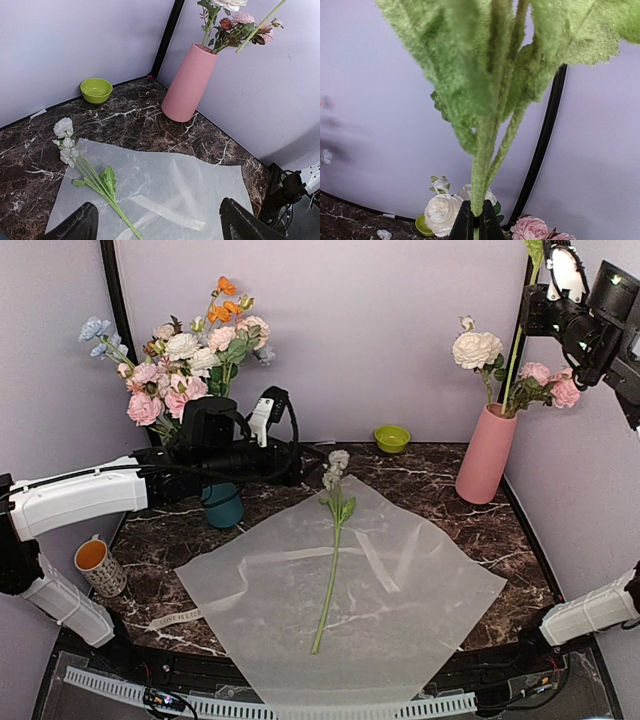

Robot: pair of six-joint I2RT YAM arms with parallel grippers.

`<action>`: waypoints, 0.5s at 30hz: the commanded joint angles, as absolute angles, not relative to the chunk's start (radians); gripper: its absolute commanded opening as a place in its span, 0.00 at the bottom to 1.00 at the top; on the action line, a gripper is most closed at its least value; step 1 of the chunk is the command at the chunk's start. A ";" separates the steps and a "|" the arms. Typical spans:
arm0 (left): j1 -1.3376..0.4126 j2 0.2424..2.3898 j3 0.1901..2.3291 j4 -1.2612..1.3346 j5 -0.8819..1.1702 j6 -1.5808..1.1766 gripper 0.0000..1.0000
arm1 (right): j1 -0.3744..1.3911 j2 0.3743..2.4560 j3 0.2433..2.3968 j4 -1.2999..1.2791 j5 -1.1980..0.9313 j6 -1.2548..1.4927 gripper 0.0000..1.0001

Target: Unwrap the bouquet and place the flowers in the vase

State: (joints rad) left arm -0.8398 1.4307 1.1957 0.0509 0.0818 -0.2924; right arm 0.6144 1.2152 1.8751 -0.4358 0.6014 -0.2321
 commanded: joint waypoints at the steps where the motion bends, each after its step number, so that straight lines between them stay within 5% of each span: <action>1: -0.836 1.430 1.194 0.033 0.129 -0.310 0.85 | 0.507 1.283 1.954 -0.422 0.588 -0.225 0.00; 15: -0.837 1.394 1.151 0.020 0.137 -0.345 0.81 | 0.224 1.463 2.047 -0.323 0.391 -0.068 0.00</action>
